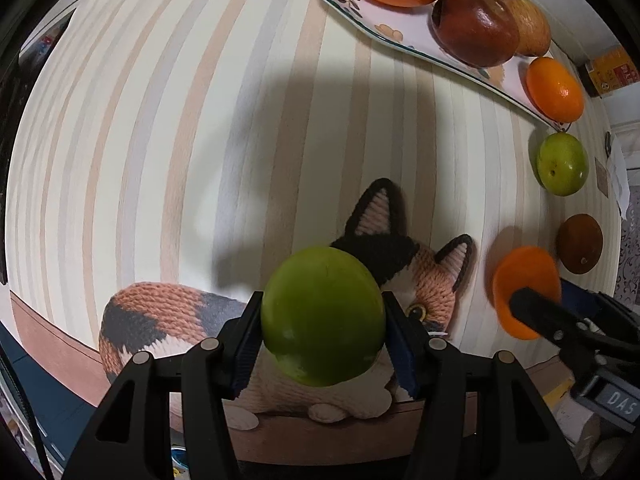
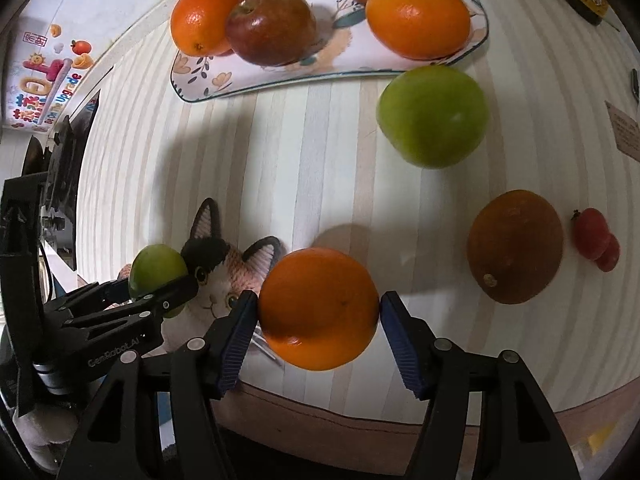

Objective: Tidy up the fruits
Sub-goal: 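Grasp the green lime with the left tool while the right tool grasps an orange, then place the lime on the plate with the left tool while the right tool places the orange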

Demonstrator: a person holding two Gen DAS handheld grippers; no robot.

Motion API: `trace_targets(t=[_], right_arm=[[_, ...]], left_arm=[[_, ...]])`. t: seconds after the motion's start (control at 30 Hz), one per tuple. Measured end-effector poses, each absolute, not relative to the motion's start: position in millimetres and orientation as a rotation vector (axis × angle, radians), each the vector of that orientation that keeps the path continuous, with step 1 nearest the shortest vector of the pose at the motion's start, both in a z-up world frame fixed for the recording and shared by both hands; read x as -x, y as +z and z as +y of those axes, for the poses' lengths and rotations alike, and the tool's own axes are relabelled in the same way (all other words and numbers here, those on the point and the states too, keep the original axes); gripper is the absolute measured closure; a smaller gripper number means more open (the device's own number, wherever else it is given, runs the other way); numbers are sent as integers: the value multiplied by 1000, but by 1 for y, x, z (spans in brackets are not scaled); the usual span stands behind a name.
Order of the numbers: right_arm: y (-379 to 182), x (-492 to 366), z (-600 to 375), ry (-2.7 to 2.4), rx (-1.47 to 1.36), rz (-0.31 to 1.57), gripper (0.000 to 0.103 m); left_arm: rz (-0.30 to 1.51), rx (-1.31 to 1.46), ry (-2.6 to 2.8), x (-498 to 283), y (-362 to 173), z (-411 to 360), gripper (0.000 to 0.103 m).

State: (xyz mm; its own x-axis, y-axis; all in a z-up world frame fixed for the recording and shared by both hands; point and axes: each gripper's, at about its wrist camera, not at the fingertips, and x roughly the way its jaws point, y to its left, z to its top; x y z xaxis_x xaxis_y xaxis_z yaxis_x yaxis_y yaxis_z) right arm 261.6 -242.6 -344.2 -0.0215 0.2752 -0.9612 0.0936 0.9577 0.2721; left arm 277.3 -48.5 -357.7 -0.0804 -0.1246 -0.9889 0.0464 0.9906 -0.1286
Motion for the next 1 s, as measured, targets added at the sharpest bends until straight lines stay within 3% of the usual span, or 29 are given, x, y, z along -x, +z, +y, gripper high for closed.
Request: trace_targets(t=[0.27,0.63,0.83,1.0], right_arm=[[-328,-263,-232,120,-265,1528,37],[-250,-326,-290,68,-384,1325,37],[-252,-391,-335,-20,-380,1305,37],[-283,-432,-347,-66,-331,1354,37]], left_arm=[[1632,66,-156,-285,-339,-32,50],[1457,63,-352,-390,-224,-107,50],[1444,-45,-356,-469,-226,-154,50],[1531,-108,-330,-516,-271,-175,50]])
